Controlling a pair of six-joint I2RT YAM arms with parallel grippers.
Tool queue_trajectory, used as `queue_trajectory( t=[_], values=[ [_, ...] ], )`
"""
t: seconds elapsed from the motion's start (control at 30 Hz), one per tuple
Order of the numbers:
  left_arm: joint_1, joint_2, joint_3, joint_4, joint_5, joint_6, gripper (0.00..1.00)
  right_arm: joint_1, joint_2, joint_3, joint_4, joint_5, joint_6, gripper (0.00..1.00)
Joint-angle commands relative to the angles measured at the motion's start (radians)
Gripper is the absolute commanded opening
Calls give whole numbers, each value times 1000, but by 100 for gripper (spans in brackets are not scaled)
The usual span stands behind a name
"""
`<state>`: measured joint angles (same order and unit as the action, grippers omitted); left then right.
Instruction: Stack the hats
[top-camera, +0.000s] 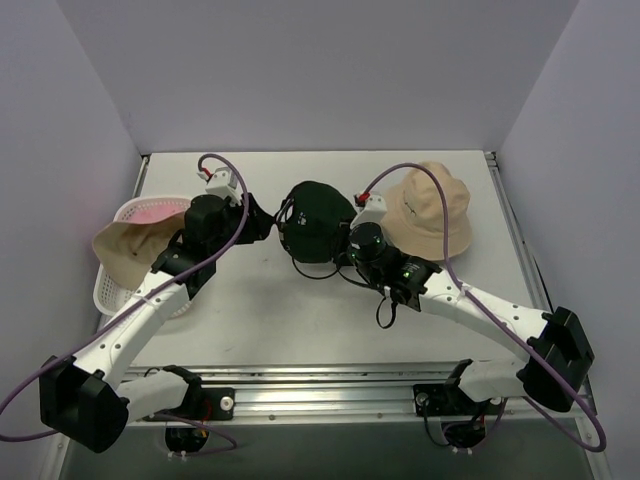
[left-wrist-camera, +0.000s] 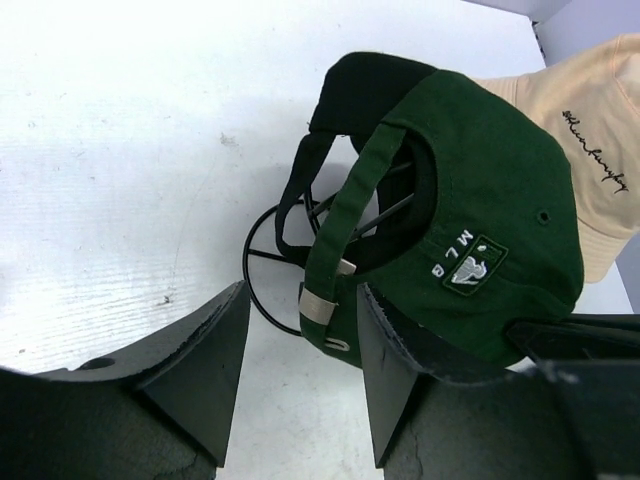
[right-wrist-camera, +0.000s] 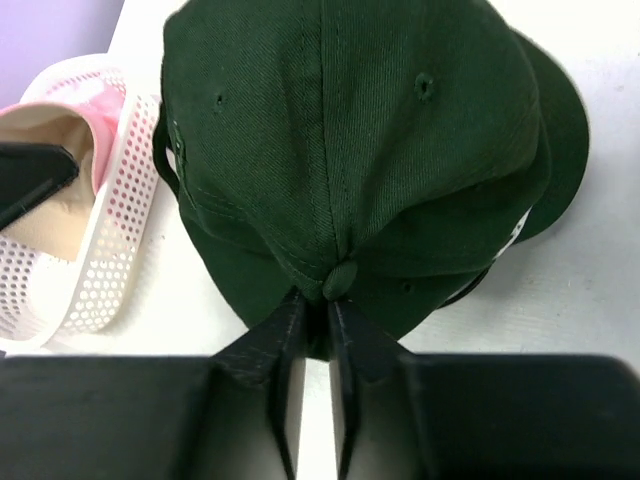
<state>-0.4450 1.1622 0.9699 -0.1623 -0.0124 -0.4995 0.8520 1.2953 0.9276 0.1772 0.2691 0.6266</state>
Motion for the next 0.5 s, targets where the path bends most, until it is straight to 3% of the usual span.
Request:
queue_trajectory(
  t=[0.0,0.1,0.47],
  values=[
    [5,-32,-22,107,-27,-2,56,7,6,62,47,68,-5,8],
    [5,-26,-46,121,-47,13,57,7,2,74,45,56,-11,0],
    [6,-21,-91,145,-58,38,59,-11,27,180,-93,65,-73,0]
  ],
)
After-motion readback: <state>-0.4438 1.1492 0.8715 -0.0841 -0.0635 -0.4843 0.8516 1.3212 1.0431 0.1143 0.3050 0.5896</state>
